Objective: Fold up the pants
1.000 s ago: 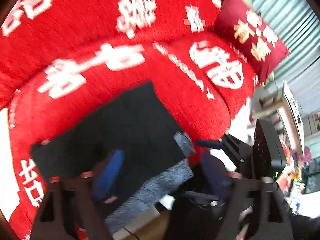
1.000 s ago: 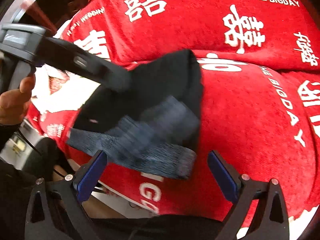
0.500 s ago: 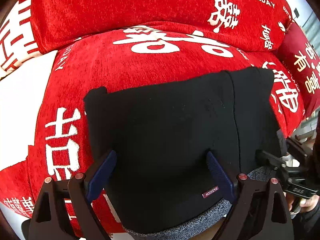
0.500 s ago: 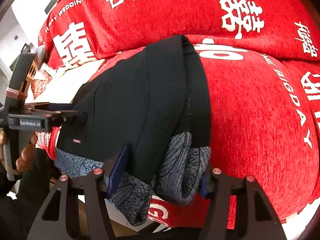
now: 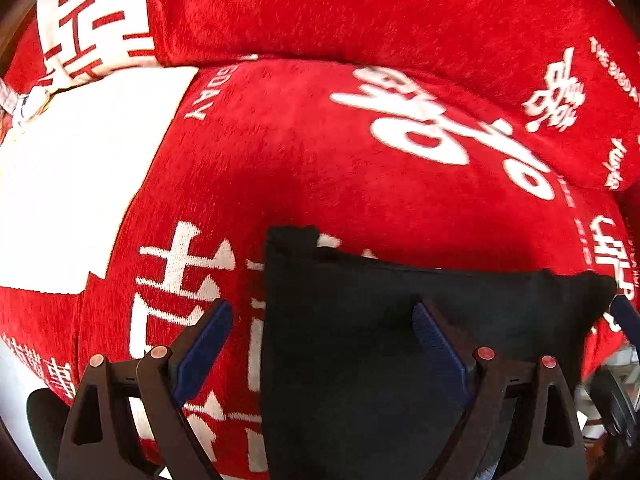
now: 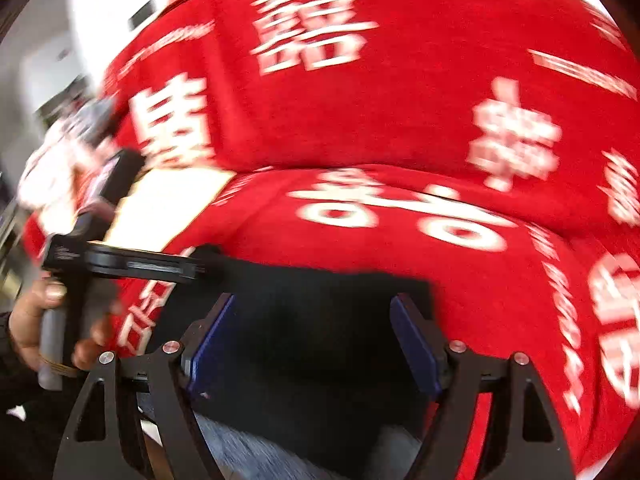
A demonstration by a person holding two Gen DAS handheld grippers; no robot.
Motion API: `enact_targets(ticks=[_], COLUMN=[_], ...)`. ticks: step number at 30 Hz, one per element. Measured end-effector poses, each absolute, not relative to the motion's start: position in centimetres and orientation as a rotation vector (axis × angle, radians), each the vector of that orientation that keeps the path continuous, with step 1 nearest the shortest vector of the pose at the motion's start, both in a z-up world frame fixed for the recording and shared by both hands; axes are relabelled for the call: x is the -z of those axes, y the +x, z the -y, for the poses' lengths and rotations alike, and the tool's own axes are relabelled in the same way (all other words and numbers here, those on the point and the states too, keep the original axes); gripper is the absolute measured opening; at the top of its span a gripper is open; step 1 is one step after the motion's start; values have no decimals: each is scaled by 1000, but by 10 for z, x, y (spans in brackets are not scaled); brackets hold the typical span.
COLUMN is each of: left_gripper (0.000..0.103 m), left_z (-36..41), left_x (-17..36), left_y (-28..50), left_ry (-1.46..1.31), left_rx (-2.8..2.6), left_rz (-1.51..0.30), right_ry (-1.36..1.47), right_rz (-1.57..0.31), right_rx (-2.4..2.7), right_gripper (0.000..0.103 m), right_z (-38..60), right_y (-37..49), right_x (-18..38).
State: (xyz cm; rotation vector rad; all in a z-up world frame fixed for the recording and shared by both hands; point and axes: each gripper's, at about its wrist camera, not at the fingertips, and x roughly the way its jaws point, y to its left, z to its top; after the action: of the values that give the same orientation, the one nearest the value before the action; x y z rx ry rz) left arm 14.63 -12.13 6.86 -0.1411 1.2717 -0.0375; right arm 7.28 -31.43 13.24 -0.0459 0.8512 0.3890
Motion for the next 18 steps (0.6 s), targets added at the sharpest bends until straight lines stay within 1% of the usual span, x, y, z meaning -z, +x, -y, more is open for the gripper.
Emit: enact_targets(ticks=[2,4,7,10,12,15,18], left_gripper=[95,102,103,103,103,103,103], left_z=[119,117,118,121,117,103,96], left_x=[-58,-52,-42,-44,-60,-86,-95], left_y=[151,155,164,171,164,137,93], left_ry=[-135,-148,-166,-141,-128,-136,-132], left_rx=[45,46,40,47,57,66,109], left_rz=[-1288,-1296,-1319,-1319,-1284,-1213,-1188], right_ry=[-83,-38,41,13,-8,-54,-99], right_rz=[-935,-1045,-1050,-1060,-1047,-969,-923], right_rx=[-332,-291,-298,-280,-248,-194,-191], right_gripper=[81,81,81,81,81,82,88], right_z=[310,322,339,337,333,331,321], right_y=[100,121,125,124,117,82,35], right_x=[-103,-72,-60,-62,-74,-106,-121])
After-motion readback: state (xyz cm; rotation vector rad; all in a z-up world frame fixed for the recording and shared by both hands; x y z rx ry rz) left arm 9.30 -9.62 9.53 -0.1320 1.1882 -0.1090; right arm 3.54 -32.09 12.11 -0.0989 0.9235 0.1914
